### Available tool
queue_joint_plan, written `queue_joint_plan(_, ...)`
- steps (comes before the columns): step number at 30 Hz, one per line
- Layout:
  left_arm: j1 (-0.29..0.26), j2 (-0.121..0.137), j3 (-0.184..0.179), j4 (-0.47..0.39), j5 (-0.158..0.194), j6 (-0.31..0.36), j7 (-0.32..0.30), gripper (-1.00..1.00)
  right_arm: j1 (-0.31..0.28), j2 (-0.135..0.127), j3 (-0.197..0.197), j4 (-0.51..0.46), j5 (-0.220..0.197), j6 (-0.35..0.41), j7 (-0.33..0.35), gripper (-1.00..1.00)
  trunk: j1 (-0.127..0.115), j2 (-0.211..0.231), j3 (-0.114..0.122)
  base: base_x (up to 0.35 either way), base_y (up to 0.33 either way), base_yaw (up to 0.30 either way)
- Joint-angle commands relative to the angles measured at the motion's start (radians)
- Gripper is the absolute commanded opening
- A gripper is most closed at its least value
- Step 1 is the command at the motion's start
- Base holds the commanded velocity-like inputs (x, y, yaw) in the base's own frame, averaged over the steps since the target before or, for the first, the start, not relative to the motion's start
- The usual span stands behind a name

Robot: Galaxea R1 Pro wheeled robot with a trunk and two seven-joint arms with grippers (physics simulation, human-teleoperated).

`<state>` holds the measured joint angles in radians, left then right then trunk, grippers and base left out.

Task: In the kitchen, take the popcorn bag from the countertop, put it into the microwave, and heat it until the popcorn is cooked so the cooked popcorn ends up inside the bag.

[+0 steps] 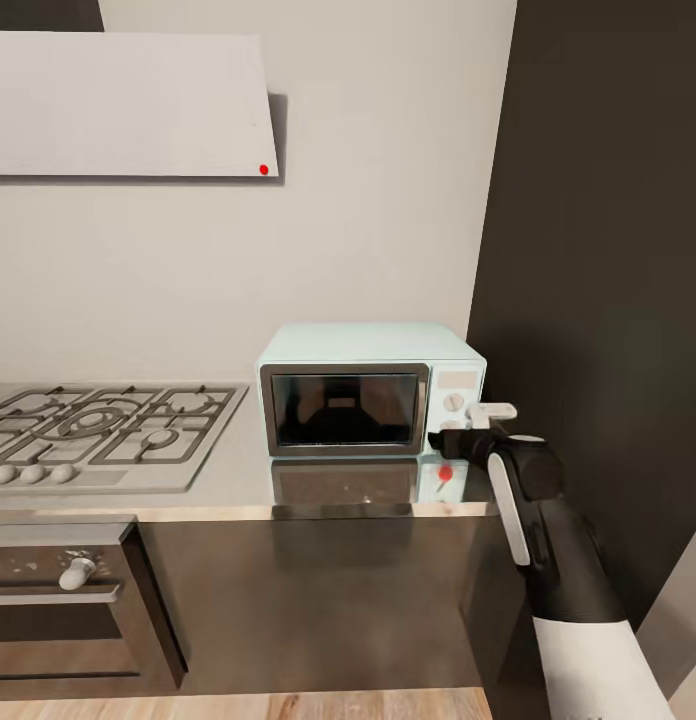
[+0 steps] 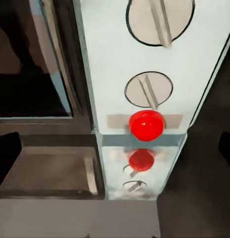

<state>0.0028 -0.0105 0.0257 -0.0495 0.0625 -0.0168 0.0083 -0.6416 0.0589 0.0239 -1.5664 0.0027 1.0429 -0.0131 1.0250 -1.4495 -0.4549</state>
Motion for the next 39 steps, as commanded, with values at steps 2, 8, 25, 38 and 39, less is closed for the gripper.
queue_joint_plan(2, 0.000, 0.000, 0.002, -0.001, 0.007, -0.002, 0.001, 1.00, -0.004, 0.019, -0.001, 0.005, 0.007, 0.004, -0.008, 1.00, 0.000, -0.001, -0.001, 0.000, 0.000, 0.000)
queue_joint_plan(8, 0.000, 0.000, 0.002, -0.001, 0.007, -0.002, 0.001, 1.00, 0.010, 0.019, -0.001, 0.034, 0.007, -0.096, -0.011, 1.00, 0.000, -0.001, -0.001, 0.000, 0.000, 0.000)
queue_joint_plan(25, 0.000, -0.001, 0.002, -0.003, 0.004, -0.002, 0.000, 1.00, 0.011, 0.018, -0.001, 0.318, 0.010, -0.365, -0.011, 1.00, 0.000, -0.001, -0.001, 0.000, 0.005, 0.000)
queue_joint_plan(38, 0.000, -0.002, 0.003, -0.004, 0.005, -0.002, 0.003, 1.00, 0.011, 0.015, -0.004, 0.328, 0.014, -0.365, -0.015, 1.00, 0.000, -0.001, -0.001, 0.000, 0.075, 0.000)
queue_joint_plan(39, 0.000, -0.002, 0.003, -0.004, 0.005, -0.002, 0.003, 1.00, 0.011, 0.015, -0.004, 0.328, 0.014, -0.365, -0.015, 1.00, 0.000, -0.001, -0.001, 0.000, 0.038, 0.000)
